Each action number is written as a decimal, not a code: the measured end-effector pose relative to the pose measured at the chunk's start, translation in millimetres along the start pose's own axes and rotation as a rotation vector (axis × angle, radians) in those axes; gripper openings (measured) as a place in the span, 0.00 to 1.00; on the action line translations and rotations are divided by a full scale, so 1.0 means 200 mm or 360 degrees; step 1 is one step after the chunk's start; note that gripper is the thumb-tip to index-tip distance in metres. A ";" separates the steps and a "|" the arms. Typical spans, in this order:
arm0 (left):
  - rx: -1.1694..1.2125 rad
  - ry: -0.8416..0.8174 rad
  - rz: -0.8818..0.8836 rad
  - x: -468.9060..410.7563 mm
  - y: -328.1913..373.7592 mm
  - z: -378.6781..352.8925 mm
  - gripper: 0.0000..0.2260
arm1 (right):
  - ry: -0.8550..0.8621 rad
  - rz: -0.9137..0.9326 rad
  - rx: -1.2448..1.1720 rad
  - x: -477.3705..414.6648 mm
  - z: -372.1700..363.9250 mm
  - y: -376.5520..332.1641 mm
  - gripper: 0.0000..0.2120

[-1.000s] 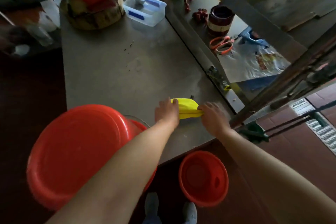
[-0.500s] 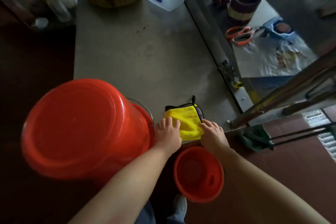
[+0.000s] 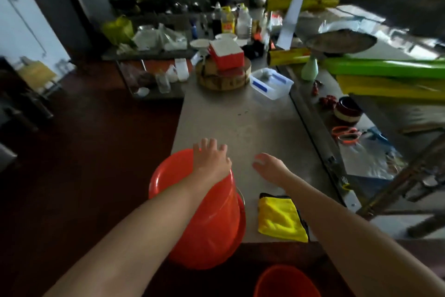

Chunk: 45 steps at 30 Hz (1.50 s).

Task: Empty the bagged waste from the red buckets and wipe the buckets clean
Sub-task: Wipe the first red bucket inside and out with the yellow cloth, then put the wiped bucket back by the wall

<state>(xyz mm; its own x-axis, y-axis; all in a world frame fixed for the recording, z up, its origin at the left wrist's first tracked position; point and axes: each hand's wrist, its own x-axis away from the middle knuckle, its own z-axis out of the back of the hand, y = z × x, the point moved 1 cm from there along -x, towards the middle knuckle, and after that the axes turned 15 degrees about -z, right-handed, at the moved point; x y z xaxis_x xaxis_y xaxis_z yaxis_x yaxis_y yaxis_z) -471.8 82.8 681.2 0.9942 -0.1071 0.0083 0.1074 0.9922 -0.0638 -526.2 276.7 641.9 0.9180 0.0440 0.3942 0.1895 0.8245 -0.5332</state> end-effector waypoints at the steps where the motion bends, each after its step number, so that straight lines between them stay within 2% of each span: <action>1: 0.0003 -0.0020 0.0061 0.05 -0.09 0.01 0.23 | -0.0042 -0.0005 -0.0023 0.02 -0.04 -0.07 0.23; 7: 0.0233 -0.0223 0.0224 0.28 -0.50 -0.11 0.32 | -0.0326 -0.0076 -0.0073 0.13 -0.31 -0.35 0.40; 13: 0.0442 -0.0313 0.0211 0.46 -0.66 -0.30 0.34 | -0.0142 -0.0080 -0.0248 0.23 -0.49 -0.35 0.51; 18: 0.0541 -0.0092 0.0117 0.59 -0.67 -0.36 0.35 | -0.0034 -0.0096 -0.0269 0.35 -0.54 -0.29 0.51; 27: 0.0491 0.0038 -0.0007 0.84 -0.65 -0.35 0.40 | 0.0087 -0.0032 -0.0342 0.63 -0.66 -0.19 0.52; 34: 0.0674 0.0276 0.0064 1.01 -0.58 -0.29 0.45 | 0.0082 0.0149 -0.0307 0.77 -0.68 -0.06 0.54; 40: 0.0849 0.0289 0.0239 1.16 -0.49 -0.32 0.52 | 0.0106 0.0290 -0.0298 0.82 -0.69 0.01 0.52; 43: 0.0957 0.0309 0.0405 1.21 -0.47 -0.37 0.56 | -0.0032 0.0067 -0.0349 0.84 -0.70 0.03 0.55; 45: 0.1058 0.0250 0.0499 1.22 -0.47 -0.38 0.58 | -0.0253 -0.0106 -0.0524 0.86 -0.70 0.06 0.54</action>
<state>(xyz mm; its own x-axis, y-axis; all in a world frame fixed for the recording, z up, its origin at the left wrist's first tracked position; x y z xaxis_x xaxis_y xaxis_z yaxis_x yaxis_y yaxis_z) -239.9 -41.1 613.8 0.9719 0.2286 -0.0567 -0.1550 0.8020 0.5769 -317.6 215.7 598.8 0.8392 0.1049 0.5336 0.3725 0.6039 -0.7047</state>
